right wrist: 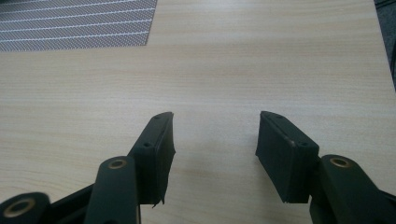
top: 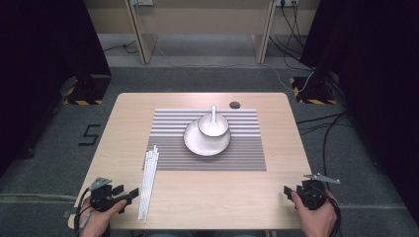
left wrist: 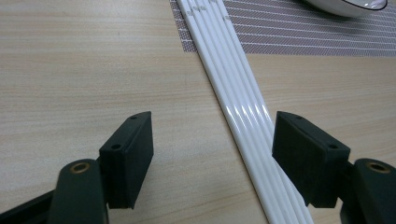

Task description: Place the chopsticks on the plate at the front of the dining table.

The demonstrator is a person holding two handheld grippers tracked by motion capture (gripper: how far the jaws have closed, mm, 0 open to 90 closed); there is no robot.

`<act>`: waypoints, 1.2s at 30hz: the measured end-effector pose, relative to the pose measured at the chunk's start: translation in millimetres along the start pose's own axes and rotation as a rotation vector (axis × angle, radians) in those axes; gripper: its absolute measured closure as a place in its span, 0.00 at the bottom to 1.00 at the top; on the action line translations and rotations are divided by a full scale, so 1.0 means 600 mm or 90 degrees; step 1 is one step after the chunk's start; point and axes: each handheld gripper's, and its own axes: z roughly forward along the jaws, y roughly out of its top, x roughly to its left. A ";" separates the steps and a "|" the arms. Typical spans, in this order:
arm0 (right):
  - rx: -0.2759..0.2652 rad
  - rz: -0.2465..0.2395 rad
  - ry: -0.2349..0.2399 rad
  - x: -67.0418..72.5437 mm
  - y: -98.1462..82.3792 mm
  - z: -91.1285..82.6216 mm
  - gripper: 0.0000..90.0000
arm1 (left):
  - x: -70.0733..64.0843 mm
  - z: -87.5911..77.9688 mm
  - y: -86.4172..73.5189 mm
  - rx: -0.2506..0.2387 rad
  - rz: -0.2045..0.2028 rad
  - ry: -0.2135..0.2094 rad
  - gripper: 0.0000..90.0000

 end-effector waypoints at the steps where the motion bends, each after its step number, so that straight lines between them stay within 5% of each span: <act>1: 0.001 0.001 0.000 -0.002 0.000 0.000 0.52 | -0.001 0.000 0.001 0.001 -0.003 0.002 0.32; 11: -0.008 0.023 -0.003 -0.013 0.001 -0.008 0.52 | -0.008 0.002 0.016 0.012 -0.023 0.009 0.37; 20: -0.002 0.016 0.001 -0.007 0.001 -0.004 0.52 | -0.013 0.023 0.046 0.074 -0.021 0.024 0.41; 27: -0.002 0.014 0.003 -0.006 0.001 -0.005 0.52 | -0.026 0.046 0.086 0.106 0.022 0.056 0.46; 36: -0.002 0.011 0.004 -0.008 0.002 -0.004 0.52 | -0.025 0.078 0.093 0.158 0.071 0.088 0.51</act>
